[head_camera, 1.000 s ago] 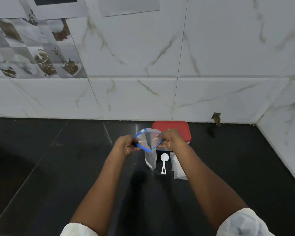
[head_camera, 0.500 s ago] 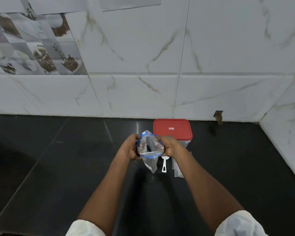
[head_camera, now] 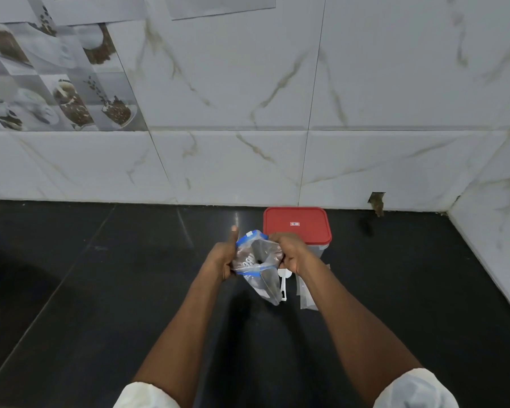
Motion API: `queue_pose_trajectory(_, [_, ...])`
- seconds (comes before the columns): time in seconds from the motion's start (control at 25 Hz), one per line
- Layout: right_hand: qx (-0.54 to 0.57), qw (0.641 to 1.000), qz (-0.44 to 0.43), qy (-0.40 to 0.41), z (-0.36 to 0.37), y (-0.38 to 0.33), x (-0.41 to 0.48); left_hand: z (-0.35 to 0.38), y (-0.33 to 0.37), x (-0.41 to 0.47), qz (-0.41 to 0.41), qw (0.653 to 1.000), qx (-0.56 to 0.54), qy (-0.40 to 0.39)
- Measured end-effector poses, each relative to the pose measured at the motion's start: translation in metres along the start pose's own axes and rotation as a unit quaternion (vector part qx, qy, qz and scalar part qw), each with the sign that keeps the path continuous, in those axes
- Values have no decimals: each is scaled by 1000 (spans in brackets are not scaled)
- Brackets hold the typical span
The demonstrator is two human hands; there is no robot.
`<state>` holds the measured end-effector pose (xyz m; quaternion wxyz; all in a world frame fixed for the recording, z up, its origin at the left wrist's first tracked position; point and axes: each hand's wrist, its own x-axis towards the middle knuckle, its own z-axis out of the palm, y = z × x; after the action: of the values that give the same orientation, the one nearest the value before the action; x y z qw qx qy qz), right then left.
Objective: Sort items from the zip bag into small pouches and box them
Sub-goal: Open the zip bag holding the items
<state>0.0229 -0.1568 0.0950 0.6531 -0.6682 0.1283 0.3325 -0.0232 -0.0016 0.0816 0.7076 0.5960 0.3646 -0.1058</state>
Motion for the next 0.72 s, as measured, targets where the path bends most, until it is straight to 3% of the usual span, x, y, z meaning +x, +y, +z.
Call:
queue_pose_trajectory(0.2, [-51, 996, -61, 32, -9, -3, 6, -14, 3, 1, 67, 982, -22, -175])
queue_pose_trajectory(0.4, [-2, 1000, -19, 0, -14, -7, 2, -11, 1, 7, 30, 990, -52, -124])
queue_pose_trajectory(0.56, [103, 992, 73, -18, -23, -6, 6, -7, -5, -1, -41, 973, -180, -142])
queue_pose_trajectory(0.72, [211, 973, 85, -20, -22, -1, 1, -4, -12, -2, -17, 941, -310, -133])
